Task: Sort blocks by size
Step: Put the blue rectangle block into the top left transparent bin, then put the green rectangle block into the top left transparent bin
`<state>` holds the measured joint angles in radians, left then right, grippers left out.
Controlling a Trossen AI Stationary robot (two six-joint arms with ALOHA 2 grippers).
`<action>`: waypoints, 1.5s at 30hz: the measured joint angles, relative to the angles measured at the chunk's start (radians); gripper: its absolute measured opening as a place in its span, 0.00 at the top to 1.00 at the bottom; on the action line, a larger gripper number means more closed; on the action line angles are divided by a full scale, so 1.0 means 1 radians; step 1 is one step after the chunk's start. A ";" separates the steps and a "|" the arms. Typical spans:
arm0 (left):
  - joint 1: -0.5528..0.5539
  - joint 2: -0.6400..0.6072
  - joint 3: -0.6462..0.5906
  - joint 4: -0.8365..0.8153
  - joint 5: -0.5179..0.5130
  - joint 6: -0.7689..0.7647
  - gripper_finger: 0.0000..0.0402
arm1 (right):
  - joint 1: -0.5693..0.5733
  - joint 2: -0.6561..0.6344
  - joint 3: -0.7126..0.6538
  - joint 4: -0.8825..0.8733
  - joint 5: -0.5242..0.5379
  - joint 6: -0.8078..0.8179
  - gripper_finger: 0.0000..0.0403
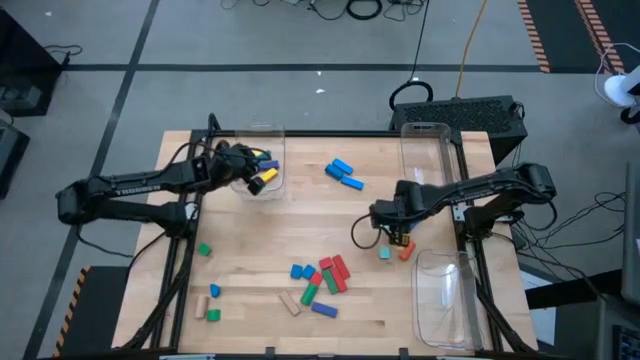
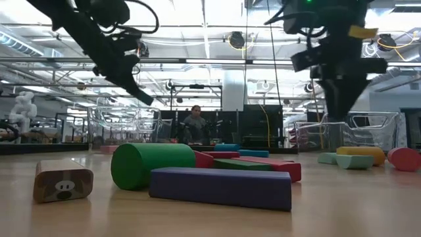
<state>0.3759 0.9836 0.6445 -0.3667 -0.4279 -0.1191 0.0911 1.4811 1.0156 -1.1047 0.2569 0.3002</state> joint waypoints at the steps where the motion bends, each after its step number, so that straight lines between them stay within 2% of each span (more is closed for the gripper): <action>1: 0.014 0.000 0.000 -0.006 0.000 -0.012 0.85 | 0.004 0.000 -0.007 -0.002 -0.001 -0.006 0.56; 7: 0.082 0.000 0.000 -0.078 0.000 -0.102 0.85 | -0.003 0.000 -0.097 0.032 0.007 0.028 0.56; 12: 0.109 0.000 0.000 -0.098 0.006 -0.138 0.84 | -0.040 0.000 -0.169 0.155 0.000 0.265 0.56; 19: 0.123 0.000 0.000 -0.090 0.069 -0.141 0.71 | -0.059 0.000 -0.181 0.195 0.002 0.493 0.56; 25: 0.123 0.000 0.000 -0.082 0.025 -0.141 0.63 | -0.059 0.000 -0.181 0.218 0.003 0.601 0.56; 34: 0.118 0.000 0.032 0.041 0.009 -0.109 0.62 | -0.059 0.005 -0.234 0.316 -0.001 0.764 0.56; 39: 0.104 -0.003 0.047 0.130 0.034 -0.076 0.62 | -0.066 0.010 -0.277 0.325 -0.001 0.837 0.56; 45: 0.105 -0.003 0.047 0.177 0.064 -0.054 0.62 | -0.071 0.011 -0.296 0.403 -0.001 0.835 0.56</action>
<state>0.4808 0.9803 0.6918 -0.1894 -0.3643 -0.1733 0.0196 1.4918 0.7200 -0.7021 0.2562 1.1348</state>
